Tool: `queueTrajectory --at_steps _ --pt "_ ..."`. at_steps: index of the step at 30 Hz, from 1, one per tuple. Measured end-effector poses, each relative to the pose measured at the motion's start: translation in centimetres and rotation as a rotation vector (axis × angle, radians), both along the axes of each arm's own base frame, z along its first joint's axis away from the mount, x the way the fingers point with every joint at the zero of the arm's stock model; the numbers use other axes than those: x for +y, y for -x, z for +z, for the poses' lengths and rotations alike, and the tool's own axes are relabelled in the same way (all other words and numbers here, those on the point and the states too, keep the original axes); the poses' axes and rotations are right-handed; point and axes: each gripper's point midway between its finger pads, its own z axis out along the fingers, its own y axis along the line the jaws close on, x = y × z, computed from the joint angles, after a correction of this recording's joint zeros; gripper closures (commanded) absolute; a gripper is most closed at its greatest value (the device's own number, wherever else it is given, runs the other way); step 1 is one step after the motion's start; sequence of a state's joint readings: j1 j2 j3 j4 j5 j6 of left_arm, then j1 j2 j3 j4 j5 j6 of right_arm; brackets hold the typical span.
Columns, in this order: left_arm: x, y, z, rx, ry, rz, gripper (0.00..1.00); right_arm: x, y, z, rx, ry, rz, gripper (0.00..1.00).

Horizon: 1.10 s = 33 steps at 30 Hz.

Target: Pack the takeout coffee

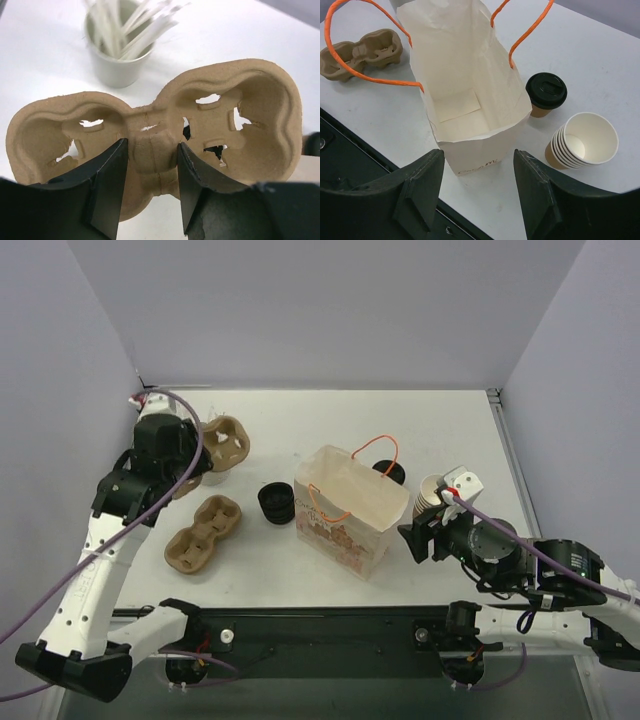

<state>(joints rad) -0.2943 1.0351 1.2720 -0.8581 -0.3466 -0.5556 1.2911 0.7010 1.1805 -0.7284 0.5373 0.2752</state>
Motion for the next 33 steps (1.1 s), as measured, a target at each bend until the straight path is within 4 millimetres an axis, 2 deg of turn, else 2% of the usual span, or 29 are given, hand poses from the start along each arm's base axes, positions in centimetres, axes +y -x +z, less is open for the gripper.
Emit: queueTrajectory --at_steps 5,7,15,17,22,29,33 --pt "-4.1 -1.9 6.1 -0.101 0.007 -0.218 0.52 -0.5 0.0 0.4 -0.002 -0.036 -0.018 0.43" --pt "-6.7 -2.1 8.0 -0.137 0.002 -0.329 0.52 -1.0 0.0 0.7 -0.007 -0.053 -0.031 0.43" --pt "-16.9 -0.7 13.5 -0.237 0.037 -0.719 0.52 -3.4 -0.2 1.9 -0.047 -0.127 -0.095 0.42" --pt "-18.9 0.0 13.8 -0.239 0.046 -0.787 0.52 -3.9 -0.3 2.1 -0.057 -0.138 -0.112 0.42" --pt "-23.3 2.7 12.7 -0.206 0.065 -0.950 0.52 -4.8 -0.6 1.9 -0.070 -0.137 -0.145 0.43" --pt "-26.0 4.9 12.7 -0.210 0.128 -1.074 0.52 -5.8 -0.8 1.5 -0.080 -0.140 -0.184 0.42" --pt "-27.1 5.6 11.6 -0.189 0.165 -1.121 0.51 -6.2 -0.8 1.6 -0.082 -0.156 -0.199 0.42"
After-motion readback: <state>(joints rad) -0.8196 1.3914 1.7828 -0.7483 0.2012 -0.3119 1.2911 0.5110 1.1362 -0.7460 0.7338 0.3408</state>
